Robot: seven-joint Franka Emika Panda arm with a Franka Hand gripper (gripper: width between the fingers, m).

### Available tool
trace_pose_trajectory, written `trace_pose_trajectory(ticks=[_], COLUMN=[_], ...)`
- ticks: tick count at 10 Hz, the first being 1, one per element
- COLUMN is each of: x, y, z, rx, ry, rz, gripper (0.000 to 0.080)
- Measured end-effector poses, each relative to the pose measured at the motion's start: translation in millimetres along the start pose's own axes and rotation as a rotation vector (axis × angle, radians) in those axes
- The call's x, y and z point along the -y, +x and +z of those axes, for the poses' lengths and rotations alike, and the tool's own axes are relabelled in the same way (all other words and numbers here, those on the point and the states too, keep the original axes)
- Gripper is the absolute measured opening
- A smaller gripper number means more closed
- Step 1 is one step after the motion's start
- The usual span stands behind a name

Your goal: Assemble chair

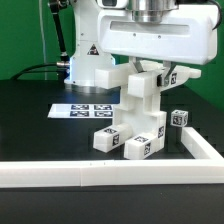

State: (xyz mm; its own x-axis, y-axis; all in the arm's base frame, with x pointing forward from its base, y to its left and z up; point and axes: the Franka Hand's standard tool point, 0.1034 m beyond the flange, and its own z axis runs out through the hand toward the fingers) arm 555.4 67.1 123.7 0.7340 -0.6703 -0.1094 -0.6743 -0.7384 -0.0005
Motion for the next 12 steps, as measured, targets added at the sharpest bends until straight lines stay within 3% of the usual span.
trace_pose_trajectory(ticks=[12], x=[1.6], y=[-1.2], z=[-0.1], rx=[-0.011], ry=[0.008], rz=[-0.008], gripper=[0.029])
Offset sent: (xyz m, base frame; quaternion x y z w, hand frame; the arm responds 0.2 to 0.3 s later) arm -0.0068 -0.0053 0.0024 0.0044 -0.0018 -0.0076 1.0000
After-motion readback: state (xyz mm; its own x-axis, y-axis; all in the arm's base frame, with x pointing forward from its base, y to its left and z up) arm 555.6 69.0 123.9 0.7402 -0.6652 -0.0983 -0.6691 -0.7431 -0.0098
